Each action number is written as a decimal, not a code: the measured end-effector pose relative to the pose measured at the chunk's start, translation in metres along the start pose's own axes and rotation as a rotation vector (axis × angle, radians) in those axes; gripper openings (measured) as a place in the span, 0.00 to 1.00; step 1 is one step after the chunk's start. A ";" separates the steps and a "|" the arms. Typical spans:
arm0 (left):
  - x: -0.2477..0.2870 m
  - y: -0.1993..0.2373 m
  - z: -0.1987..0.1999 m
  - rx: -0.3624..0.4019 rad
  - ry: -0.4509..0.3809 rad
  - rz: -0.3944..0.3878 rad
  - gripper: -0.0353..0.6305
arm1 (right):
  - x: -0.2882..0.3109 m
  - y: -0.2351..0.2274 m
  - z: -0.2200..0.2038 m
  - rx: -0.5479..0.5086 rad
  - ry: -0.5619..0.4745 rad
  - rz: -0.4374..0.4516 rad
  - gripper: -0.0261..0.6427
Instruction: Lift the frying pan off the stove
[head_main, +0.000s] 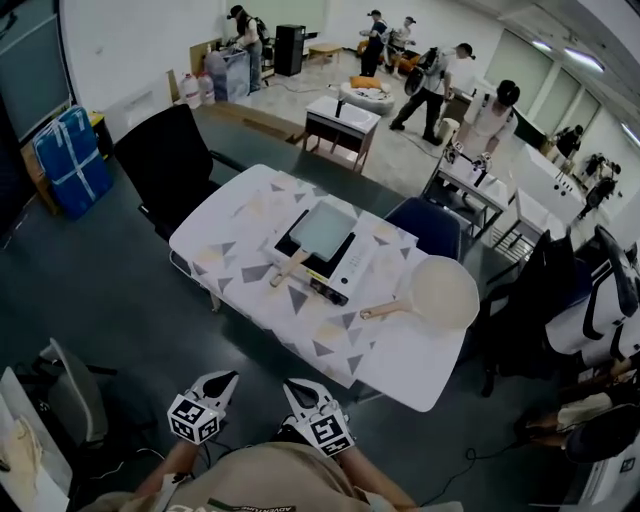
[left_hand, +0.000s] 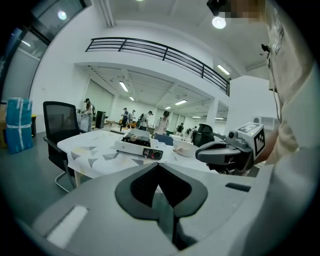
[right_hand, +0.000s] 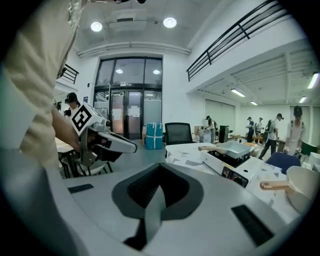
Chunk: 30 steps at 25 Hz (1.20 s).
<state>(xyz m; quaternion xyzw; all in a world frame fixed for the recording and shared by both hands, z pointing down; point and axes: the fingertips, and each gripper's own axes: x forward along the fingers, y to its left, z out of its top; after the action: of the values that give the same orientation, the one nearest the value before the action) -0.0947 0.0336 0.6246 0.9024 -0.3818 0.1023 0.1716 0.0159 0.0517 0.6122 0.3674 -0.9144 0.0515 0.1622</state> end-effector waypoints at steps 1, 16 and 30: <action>0.004 0.003 0.001 -0.004 -0.001 0.017 0.05 | 0.005 -0.008 0.003 0.005 -0.010 0.015 0.03; 0.046 0.056 0.020 -0.098 0.013 0.136 0.05 | 0.060 -0.083 -0.004 0.111 -0.048 0.022 0.03; 0.108 0.134 0.089 -0.053 -0.037 -0.111 0.05 | 0.115 -0.139 0.058 0.119 -0.039 -0.242 0.03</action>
<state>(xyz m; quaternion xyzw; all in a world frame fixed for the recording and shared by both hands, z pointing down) -0.1128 -0.1585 0.6078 0.9190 -0.3371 0.0655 0.1938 0.0190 -0.1364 0.5925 0.4846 -0.8618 0.0785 0.1275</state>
